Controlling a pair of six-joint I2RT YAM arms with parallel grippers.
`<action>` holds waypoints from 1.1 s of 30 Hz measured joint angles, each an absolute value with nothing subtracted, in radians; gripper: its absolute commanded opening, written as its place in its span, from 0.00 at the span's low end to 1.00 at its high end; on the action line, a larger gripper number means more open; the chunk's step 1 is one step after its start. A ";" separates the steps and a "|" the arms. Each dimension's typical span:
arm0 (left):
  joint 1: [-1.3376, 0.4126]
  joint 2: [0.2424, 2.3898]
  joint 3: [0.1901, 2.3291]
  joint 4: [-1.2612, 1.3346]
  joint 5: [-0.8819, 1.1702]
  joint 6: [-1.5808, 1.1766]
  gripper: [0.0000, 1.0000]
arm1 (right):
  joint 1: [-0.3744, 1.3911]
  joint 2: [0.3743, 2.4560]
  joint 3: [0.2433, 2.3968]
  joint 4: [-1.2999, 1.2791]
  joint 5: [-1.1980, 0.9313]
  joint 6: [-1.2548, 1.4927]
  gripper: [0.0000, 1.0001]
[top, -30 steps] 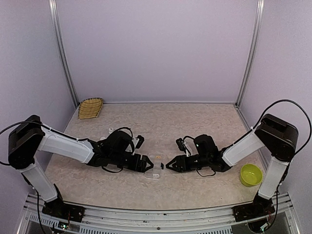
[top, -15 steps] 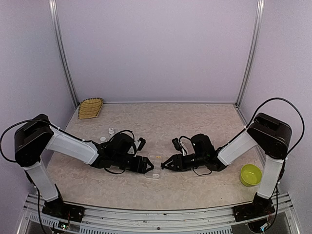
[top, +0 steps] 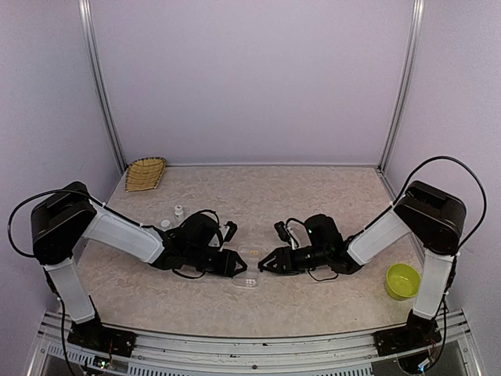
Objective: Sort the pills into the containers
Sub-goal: Adjust the lid of the pill container.
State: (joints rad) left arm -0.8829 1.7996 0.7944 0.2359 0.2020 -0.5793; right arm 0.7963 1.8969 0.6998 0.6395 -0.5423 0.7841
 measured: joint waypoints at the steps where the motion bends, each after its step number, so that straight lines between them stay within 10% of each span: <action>1: -0.883 1.801 0.795 0.237 0.202 -0.580 0.37 | 0.796 1.898 0.702 0.638 -0.543 0.785 0.56; 33: -0.879 1.824 0.804 0.268 0.210 -0.628 0.31 | 0.806 1.914 0.728 0.627 -0.559 0.801 0.57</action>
